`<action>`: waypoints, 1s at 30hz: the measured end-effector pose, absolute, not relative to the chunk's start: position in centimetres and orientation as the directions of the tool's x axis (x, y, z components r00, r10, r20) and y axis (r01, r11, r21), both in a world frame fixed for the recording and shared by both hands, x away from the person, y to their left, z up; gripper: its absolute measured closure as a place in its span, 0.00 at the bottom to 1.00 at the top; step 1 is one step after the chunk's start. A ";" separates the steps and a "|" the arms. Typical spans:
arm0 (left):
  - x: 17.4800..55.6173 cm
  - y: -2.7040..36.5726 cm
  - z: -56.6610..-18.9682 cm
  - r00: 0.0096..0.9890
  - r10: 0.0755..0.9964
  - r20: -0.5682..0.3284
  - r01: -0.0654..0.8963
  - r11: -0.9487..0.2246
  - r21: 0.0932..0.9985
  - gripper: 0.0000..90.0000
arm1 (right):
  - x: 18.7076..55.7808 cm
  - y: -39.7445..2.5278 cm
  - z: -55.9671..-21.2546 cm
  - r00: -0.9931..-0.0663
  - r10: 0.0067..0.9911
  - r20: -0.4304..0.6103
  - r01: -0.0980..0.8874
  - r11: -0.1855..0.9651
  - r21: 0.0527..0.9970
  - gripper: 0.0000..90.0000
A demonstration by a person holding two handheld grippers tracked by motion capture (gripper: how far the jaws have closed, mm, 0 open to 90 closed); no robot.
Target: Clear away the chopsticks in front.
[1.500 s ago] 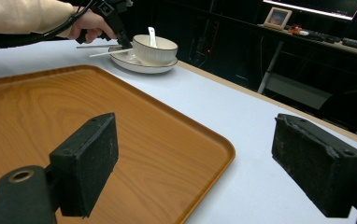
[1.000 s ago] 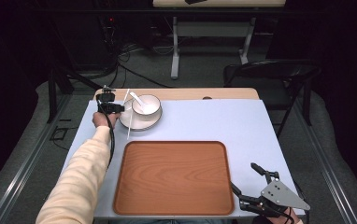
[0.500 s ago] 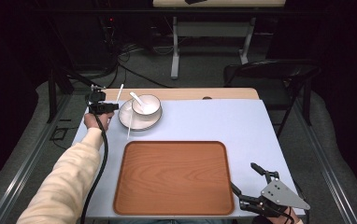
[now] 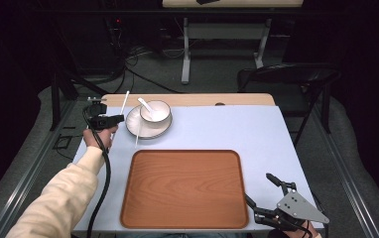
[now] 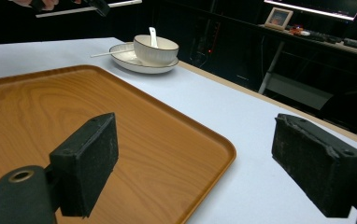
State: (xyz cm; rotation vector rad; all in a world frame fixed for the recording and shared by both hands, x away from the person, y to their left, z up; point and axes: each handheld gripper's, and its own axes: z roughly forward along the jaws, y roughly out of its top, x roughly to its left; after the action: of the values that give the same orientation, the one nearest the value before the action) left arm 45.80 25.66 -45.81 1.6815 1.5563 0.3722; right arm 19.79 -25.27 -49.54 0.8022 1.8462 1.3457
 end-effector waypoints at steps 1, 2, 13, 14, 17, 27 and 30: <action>45.8 25.7 -45.8 0.201 0.934 -0.295 0.700 0.074 0.711 0.93 | 19.8 -25.3 -49.5 -0.559 0.809 -0.180 0.076 0.267 0.961 0.16; 45.4 25.6 -45.8 0.207 0.931 -0.301 0.695 0.077 0.715 0.93 | 19.8 -25.3 -49.5 -0.558 0.810 -0.180 0.077 0.266 0.961 0.16; 41.5 24.3 -46.0 0.250 0.899 -0.359 0.677 0.103 0.728 0.93 | 19.8 -25.3 -49.5 -0.558 0.810 -0.180 0.073 0.264 0.962 0.16; 41.2 24.1 -46.0 0.253 0.897 -0.363 0.676 0.104 0.729 0.93 | 19.8 -25.3 -49.5 -0.558 0.810 -0.179 0.073 0.263 0.962 0.16; 40.2 23.6 -45.9 0.271 0.891 -0.365 0.671 0.097 0.735 0.93 | 19.8 -25.3 -49.5 -0.558 0.811 -0.179 0.074 0.263 0.962 0.16; 35.9 21.5 -47.3 0.310 0.856 -0.413 0.668 0.113 0.735 0.93 | 19.7 -25.3 -49.5 -0.557 0.811 -0.180 0.073 0.264 0.962 0.16; 35.0 21.1 -48.1 0.306 0.847 -0.435 0.673 0.131 0.728 0.93 | 19.8 -25.3 -49.5 -0.557 0.811 -0.180 0.074 0.264 0.962 0.16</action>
State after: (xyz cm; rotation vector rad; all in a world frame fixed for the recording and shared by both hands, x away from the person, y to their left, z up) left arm 35.00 21.05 -48.08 1.5953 1.4225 0.2241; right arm 19.77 -25.29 -49.54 0.8028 1.8414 1.3477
